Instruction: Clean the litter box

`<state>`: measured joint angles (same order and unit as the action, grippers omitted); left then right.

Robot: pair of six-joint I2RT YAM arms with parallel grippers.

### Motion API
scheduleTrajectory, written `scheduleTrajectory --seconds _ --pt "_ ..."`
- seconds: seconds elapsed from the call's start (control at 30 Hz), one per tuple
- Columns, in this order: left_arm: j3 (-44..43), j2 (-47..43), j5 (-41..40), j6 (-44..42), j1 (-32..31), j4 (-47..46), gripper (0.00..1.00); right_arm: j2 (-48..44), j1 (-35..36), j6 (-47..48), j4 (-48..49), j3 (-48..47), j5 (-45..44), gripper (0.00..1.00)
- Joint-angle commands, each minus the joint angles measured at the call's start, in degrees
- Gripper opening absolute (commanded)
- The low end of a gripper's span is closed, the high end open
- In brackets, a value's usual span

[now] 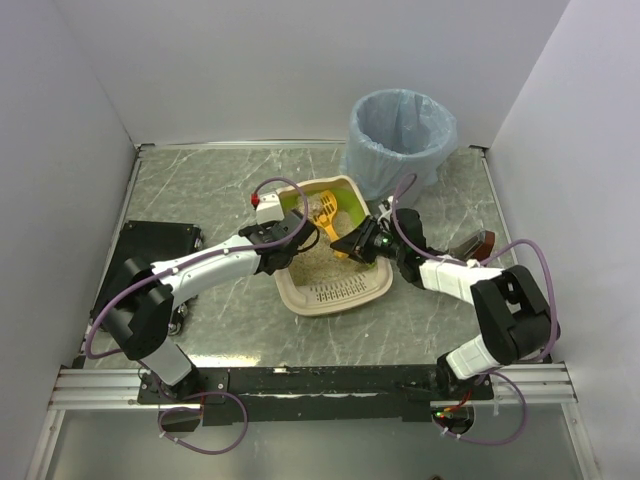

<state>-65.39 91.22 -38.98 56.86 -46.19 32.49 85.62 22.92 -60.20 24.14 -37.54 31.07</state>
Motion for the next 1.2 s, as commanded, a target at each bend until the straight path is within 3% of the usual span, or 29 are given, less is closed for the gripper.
scheduleTrajectory --seconds 0.0,0.4,0.6,0.7,0.83,0.9,0.97,1.1,1.17 --pt "-5.7 -3.8 -1.7 7.9 0.6 -6.8 0.01 -4.5 -1.3 -0.4 1.0 2.4 1.2 0.00" --pt "-4.5 -3.8 -0.2 7.8 2.1 -9.0 0.01 -15.9 -5.6 6.6 -10.8 4.9 11.0 0.00" --pt "-1.5 -5.0 0.9 4.7 2.2 -13.2 0.01 -20.0 -8.1 6.8 -8.9 6.5 21.7 0.00" --pt "-0.3 -5.8 1.3 3.9 2.2 -14.3 0.01 -20.8 -8.3 8.3 -9.6 6.6 20.0 0.00" --pt "1.5 -6.8 1.1 3.9 2.4 -16.5 0.01 -20.8 -9.6 4.7 -2.1 6.9 24.3 0.00" --pt "1.8 -7.2 1.8 4.1 2.5 -16.7 0.01 -24.3 -11.4 9.4 -9.7 6.8 24.5 0.00" --pt "2.5 -7.6 2.1 3.7 2.6 -17.8 0.01 -27.1 -11.6 14.3 -14.2 6.3 19.1 0.00" --pt "3.8 -8.4 3.3 3.6 2.8 -20.2 0.01 -25.0 -11.8 5.6 2.3 9.1 20.8 0.00" --pt "3.5 -8.3 3.8 3.6 2.9 -20.0 0.01 -26.1 -12.5 5.2 2.8 10.1 24.3 0.00"
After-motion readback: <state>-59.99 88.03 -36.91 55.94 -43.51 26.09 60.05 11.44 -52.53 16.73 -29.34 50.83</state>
